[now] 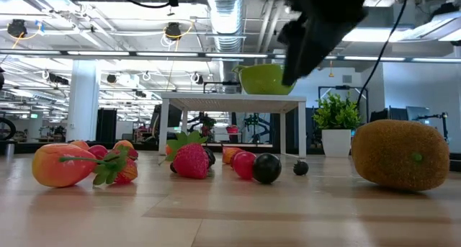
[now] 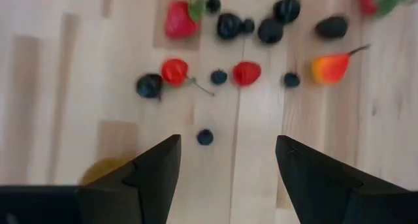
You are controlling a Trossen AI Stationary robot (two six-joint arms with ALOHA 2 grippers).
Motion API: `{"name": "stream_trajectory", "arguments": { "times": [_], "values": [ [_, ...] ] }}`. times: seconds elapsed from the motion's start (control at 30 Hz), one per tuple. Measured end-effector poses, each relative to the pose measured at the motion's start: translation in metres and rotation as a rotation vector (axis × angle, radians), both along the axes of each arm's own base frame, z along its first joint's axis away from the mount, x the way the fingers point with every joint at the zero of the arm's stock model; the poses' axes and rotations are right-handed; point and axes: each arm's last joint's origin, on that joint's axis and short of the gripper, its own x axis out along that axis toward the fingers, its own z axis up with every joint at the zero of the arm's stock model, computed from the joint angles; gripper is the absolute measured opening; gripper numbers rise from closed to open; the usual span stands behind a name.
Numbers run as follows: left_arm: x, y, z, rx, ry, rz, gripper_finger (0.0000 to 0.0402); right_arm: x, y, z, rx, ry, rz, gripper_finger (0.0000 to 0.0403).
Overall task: Pick & Place Fruit
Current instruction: Put the black blueberry into the green strainer bowl
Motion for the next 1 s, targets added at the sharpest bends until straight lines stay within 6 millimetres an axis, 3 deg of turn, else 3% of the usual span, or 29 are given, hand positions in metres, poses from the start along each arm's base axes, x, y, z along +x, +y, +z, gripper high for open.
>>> {"name": "stream_trajectory", "arguments": {
  "times": [0.37,0.77,1.0],
  "values": [
    [0.0,0.0,0.0,0.0,0.0,0.0,0.0159,0.009,0.005,-0.052,-0.032,0.185,0.038,0.0244],
    [0.0,0.0,0.0,0.0,0.0,0.0,0.0159,0.02,0.011,-0.079,-0.006,0.198,0.089,0.0244],
    [0.0,0.0,0.0,0.0,-0.001,0.0,0.0159,0.021,0.011,-0.08,-0.008,0.188,0.113,0.0227]
  ]
}}
